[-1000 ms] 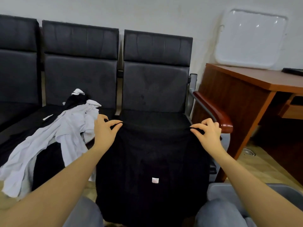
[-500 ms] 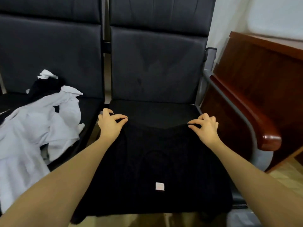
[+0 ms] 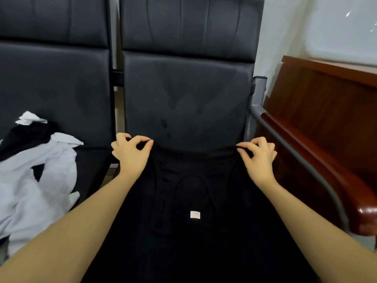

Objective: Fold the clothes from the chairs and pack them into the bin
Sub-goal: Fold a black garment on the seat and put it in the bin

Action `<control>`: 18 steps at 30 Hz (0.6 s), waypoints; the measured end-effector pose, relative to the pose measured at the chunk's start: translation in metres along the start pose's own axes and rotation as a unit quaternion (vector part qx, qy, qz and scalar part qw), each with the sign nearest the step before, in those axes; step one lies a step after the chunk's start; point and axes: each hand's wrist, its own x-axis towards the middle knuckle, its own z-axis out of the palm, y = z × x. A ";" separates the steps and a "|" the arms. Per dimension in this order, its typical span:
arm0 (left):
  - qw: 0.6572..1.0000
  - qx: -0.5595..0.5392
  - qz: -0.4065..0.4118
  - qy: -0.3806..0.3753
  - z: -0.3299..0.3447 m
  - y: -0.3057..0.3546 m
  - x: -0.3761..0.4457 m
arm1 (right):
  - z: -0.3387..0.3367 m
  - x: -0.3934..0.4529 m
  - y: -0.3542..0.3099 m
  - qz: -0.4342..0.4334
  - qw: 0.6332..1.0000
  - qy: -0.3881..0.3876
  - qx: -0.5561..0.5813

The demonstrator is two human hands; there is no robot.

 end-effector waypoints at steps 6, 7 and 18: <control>0.998 -0.033 -0.044 -0.010 -0.039 0.011 -0.046 | -0.043 -0.051 -0.013 0.027 0.998 -0.042 0.045; 0.998 -0.028 -0.048 -0.012 -0.047 0.012 -0.056 | -0.052 -0.061 -0.016 0.032 0.997 -0.050 0.052; 0.995 0.005 -0.087 -0.038 -0.135 -0.015 -0.178 | -0.128 -0.193 -0.034 0.090 0.982 -0.136 0.098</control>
